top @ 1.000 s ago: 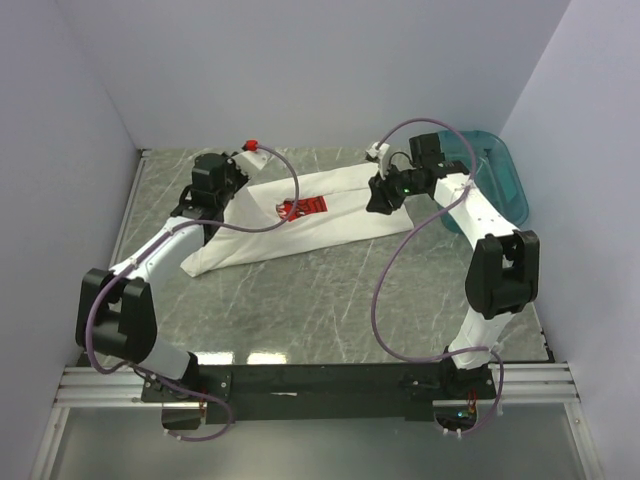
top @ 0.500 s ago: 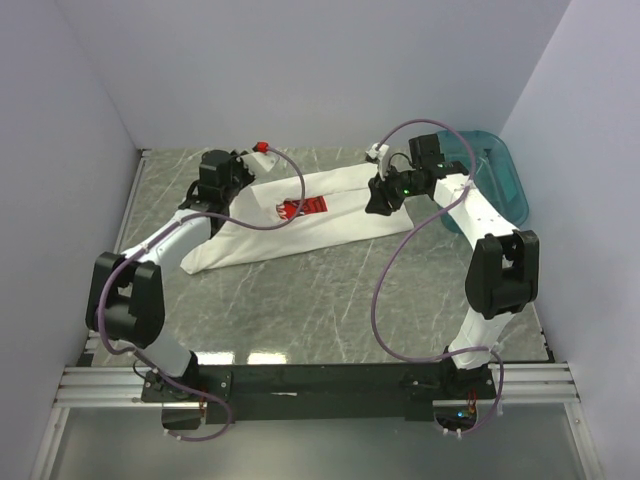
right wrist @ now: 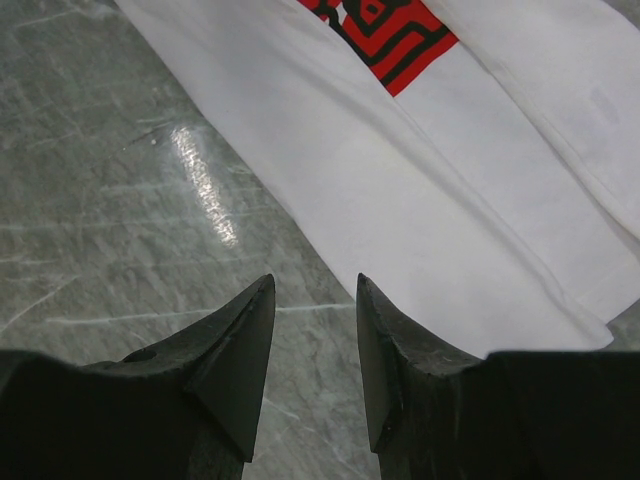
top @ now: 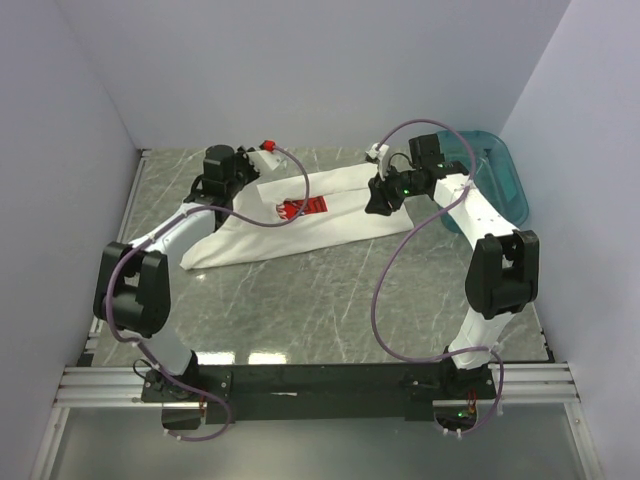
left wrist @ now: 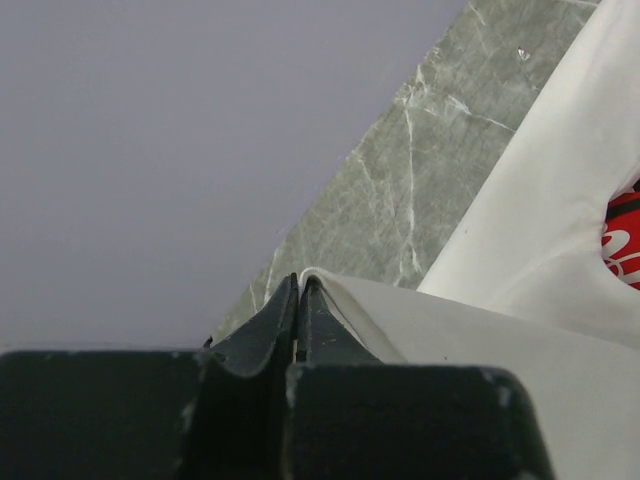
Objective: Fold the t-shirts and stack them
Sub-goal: Fold the tshirt
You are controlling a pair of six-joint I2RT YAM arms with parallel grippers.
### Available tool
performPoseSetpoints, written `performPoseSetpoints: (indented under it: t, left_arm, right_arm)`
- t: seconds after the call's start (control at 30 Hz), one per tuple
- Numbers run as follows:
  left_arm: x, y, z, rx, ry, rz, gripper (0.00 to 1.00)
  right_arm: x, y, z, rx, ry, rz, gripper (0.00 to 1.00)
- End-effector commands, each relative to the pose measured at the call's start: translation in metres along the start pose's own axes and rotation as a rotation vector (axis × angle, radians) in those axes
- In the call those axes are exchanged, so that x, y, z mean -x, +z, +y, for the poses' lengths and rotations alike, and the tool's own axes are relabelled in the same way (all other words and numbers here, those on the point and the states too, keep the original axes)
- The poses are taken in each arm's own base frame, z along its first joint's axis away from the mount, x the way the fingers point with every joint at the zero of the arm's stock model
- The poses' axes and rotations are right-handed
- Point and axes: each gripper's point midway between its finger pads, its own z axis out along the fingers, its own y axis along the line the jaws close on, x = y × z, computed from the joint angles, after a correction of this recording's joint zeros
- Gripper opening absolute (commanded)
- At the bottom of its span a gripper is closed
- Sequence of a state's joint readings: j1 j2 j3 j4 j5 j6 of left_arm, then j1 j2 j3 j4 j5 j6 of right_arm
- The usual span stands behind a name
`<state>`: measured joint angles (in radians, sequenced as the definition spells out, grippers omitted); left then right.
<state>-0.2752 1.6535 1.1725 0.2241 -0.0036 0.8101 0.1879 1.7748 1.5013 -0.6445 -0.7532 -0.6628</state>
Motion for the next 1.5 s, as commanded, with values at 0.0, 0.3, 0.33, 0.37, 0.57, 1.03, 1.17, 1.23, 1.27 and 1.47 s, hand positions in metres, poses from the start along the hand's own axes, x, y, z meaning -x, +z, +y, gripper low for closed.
performPoseSetpoints:
  t: [0.0,0.3,0.33,0.37,0.57,1.03,1.17,1.23,1.27,1.47]
  left_arm:
    - [0.022,0.007,0.018,0.033,0.027,-0.075,0.00]
    - [0.022,0.020,0.014,0.014,0.042,-0.077,0.00]
    - [0.021,0.022,0.013,0.012,0.041,-0.076,0.00]
    - [0.022,0.024,0.014,0.013,0.039,-0.077,0.00]
    - [0.018,0.032,0.009,0.002,0.037,-0.067,0.00]
    - [-0.006,0.057,-0.004,-0.001,0.033,-0.003,0.01]
    - [-0.023,0.070,0.000,0.050,0.009,0.055,0.10]
    - [-0.035,0.076,0.006,0.124,-0.013,0.100,0.25]
    - [-0.036,0.077,0.012,0.153,-0.026,0.111,0.32]
    - [-0.007,0.059,0.085,0.418,-0.235,0.106,0.84]
  right_arm:
    - [0.008,-0.002,0.007,0.019,-0.016,-0.022,0.45]
    - [0.007,-0.001,0.008,0.029,-0.013,-0.020,0.45]
    - [0.006,-0.001,0.007,0.028,-0.011,-0.019,0.45]
    - [0.007,0.000,0.007,0.028,-0.013,-0.018,0.45]
    - [0.006,0.000,0.008,0.031,-0.013,-0.017,0.46]
    - [0.007,-0.001,0.009,0.037,-0.013,-0.016,0.45]
    - [0.008,0.000,0.010,0.043,-0.013,-0.016,0.45]
    - [0.007,0.001,0.012,0.048,-0.010,-0.013,0.45]
    - [0.009,0.001,0.012,0.047,-0.015,-0.014,0.45]
    - [0.010,0.005,0.017,0.052,-0.023,-0.005,0.46]
